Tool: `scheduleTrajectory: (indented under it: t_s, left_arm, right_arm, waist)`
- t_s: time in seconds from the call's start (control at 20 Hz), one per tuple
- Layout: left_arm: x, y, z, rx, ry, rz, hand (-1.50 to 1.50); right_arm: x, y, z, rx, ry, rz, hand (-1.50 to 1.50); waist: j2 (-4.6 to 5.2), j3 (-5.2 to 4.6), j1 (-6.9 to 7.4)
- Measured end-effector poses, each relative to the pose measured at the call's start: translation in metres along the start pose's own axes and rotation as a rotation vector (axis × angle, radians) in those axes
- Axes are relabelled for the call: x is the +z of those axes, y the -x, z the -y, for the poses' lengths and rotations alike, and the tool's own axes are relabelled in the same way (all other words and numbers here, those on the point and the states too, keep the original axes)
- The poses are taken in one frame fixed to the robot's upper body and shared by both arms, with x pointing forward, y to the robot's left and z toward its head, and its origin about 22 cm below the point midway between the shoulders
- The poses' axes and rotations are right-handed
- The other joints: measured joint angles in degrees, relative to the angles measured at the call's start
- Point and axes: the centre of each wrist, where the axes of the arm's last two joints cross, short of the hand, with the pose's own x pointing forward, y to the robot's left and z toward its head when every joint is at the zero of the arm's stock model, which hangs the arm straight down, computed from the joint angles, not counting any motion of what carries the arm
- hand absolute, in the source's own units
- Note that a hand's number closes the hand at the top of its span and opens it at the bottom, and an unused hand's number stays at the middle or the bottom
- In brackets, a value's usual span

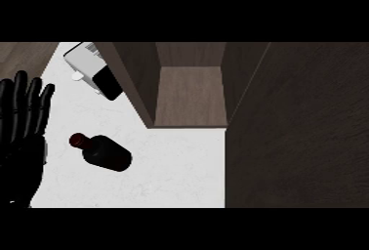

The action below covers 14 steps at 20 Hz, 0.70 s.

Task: Pick up the wine, place it into the cabinet and close the cabinet

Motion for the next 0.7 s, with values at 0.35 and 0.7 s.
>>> scheduleTrajectory:
  t_s: [0.35, 0.7]
  left_arm:
    - [0.033, 0.004, -0.007, 0.035, -0.043, -0.047, -1.50]
    - [0.049, -0.018, -0.001, 0.191, -0.104, -0.146, -1.50]
  right_arm:
    - [0.023, -0.016, 0.001, -0.021, -0.039, -0.014, -1.50]
    - [0.031, -0.054, -0.008, -0.095, -0.177, -0.051, -1.50]
  waist:
    - [0.24, 0.17, 0.25]
    - [0.26, 0.20, 0.35]
